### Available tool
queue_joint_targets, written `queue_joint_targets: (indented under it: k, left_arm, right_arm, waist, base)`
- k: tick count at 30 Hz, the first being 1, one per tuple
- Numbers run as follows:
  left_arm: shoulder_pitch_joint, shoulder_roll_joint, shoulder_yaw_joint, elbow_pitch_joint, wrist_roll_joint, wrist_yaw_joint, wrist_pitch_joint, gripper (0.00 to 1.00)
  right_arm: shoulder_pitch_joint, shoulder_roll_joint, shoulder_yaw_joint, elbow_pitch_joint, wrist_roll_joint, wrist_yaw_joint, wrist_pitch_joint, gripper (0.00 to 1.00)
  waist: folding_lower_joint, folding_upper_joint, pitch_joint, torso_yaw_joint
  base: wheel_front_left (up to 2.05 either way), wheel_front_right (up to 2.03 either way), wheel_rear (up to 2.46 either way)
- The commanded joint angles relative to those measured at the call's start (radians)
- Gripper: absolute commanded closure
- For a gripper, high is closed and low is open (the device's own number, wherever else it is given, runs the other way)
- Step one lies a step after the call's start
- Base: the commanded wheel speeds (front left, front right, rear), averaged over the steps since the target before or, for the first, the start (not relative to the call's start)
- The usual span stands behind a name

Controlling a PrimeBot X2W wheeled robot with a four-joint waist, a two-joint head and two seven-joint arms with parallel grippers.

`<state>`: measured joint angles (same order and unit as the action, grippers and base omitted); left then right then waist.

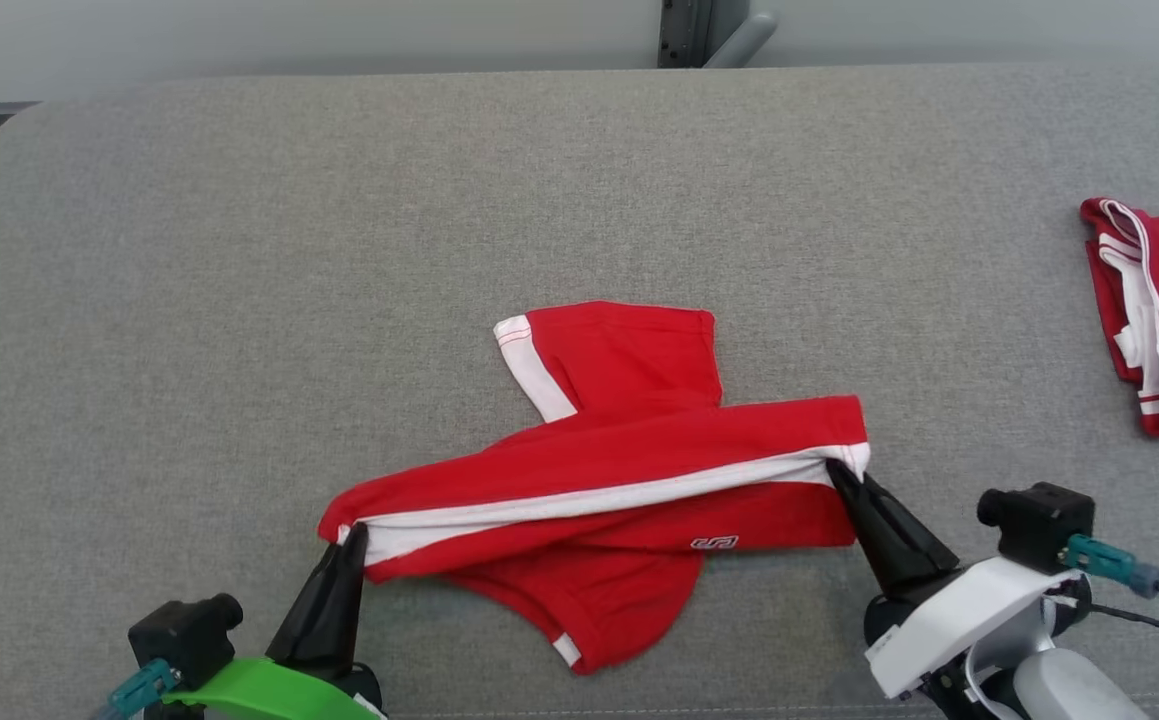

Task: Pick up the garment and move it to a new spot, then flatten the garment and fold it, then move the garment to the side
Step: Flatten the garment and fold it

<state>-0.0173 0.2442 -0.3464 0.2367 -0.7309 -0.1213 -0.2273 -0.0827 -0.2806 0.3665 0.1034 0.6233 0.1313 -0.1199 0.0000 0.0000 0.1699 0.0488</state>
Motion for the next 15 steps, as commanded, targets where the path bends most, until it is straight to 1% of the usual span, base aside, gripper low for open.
queue_joint_targets:
  k: [1, 7, 8, 12, 15]
  left_arm:
    - [0.032, 0.022, 0.003, -0.090, -0.009, 0.019, 0.029, 1.00]
    - [0.101, 0.047, 0.007, -0.296, -0.030, 0.069, 0.092, 1.00]
    - [0.101, 0.047, 0.007, -0.296, -0.030, 0.069, 0.092, 1.00]
    - [0.150, 0.059, 0.019, -0.434, -0.048, 0.103, 0.120, 1.00]
    - [0.177, 0.071, 0.015, -0.527, -0.047, 0.126, 0.145, 1.00]
  right_arm:
    - [0.042, -0.034, -0.013, -0.090, 0.089, -0.001, 0.031, 1.00]
    - [0.118, -0.106, -0.077, -0.267, 0.288, -0.001, 0.061, 1.00]
    - [0.118, -0.106, -0.077, -0.267, 0.288, -0.001, 0.061, 1.00]
    - [0.178, -0.161, -0.152, -0.357, 0.389, -0.001, 0.067, 1.00]
    - [0.230, -0.200, -0.208, -0.409, 0.441, -0.002, 0.069, 1.00]
  waist:
    - [0.0000, 0.0000, -0.018, -0.014]
    - [0.0000, 0.0000, -0.043, -0.042]
    - [0.0000, 0.0000, -0.043, -0.042]
    - [0.0000, 0.0000, -0.038, -0.056]
    - [0.0000, 0.0000, -0.024, -0.061]
  base:
    - [0.00, 0.00, 0.00]
    - [0.00, 0.00, 0.00]
    - [0.00, 0.00, 0.00]
    - [0.00, 0.00, 0.00]
    - [0.00, 0.00, 0.00]
